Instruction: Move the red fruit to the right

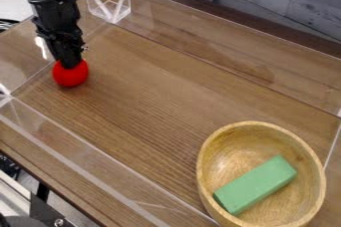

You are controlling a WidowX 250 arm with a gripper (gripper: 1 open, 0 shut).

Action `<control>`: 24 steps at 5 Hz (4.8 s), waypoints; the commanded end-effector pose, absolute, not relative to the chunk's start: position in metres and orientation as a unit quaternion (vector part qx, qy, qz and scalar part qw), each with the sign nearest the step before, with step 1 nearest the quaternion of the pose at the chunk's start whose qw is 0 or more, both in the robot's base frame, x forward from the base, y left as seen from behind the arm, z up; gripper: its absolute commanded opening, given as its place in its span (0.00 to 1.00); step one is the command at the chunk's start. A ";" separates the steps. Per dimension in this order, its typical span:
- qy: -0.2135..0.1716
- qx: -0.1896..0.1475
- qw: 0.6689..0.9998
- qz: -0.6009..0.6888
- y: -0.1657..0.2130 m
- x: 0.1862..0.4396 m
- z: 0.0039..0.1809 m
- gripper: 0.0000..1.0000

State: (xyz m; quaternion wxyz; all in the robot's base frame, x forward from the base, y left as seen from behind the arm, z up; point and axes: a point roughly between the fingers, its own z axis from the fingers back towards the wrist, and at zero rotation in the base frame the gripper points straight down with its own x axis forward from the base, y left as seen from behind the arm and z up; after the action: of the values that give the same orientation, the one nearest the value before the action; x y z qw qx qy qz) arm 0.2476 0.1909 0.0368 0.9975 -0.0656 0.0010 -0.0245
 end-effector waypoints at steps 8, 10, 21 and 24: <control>-0.078 -0.134 0.985 -0.073 0.024 0.314 0.133 0.00; -0.075 -0.136 0.985 -0.081 -0.071 0.324 0.132 0.00; -0.047 -0.124 0.988 -0.082 -0.053 0.357 0.051 1.00; -0.081 -0.135 0.987 -0.029 -0.048 0.349 0.073 1.00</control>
State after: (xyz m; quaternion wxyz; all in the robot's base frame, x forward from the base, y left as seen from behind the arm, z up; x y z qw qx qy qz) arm 0.3420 -0.0515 0.0511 0.9891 -0.1352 -0.0475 -0.0331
